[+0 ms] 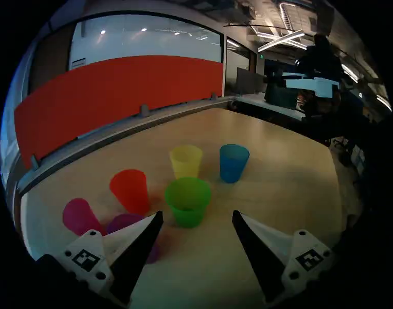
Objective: Pour water
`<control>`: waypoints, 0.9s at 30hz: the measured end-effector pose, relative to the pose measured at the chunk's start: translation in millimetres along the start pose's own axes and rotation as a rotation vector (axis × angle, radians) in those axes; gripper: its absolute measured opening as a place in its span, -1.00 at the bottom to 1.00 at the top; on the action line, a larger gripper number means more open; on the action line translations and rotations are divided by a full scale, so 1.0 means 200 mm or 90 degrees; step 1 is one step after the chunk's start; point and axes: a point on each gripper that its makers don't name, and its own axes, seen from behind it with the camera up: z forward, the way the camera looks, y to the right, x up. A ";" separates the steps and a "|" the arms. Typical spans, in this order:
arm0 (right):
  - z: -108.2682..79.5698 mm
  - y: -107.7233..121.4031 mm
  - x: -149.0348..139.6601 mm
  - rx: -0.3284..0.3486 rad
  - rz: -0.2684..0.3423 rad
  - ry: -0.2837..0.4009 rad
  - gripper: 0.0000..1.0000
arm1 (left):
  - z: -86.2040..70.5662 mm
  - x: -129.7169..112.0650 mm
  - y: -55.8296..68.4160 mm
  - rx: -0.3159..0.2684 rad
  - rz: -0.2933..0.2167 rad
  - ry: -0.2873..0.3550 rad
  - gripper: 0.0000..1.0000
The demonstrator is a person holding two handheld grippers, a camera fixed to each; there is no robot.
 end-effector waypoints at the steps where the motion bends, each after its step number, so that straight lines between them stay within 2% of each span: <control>1: 0.00 0.00 0.00 0.000 0.000 0.000 1.00 | 0.01 -0.01 0.01 -0.002 0.000 -0.003 1.00; 8: 0.01 0.00 0.00 0.002 0.000 -0.002 1.00 | 0.06 -0.06 0.02 -0.008 -0.004 -0.021 1.00; 17: 0.03 0.01 -0.03 0.003 -0.001 -0.007 0.99 | 0.14 -0.09 -0.01 0.007 0.004 -0.038 1.00; 27: 0.05 0.04 -0.05 0.001 0.004 -0.011 1.00 | 0.27 -0.09 -0.03 0.022 0.013 -0.050 1.00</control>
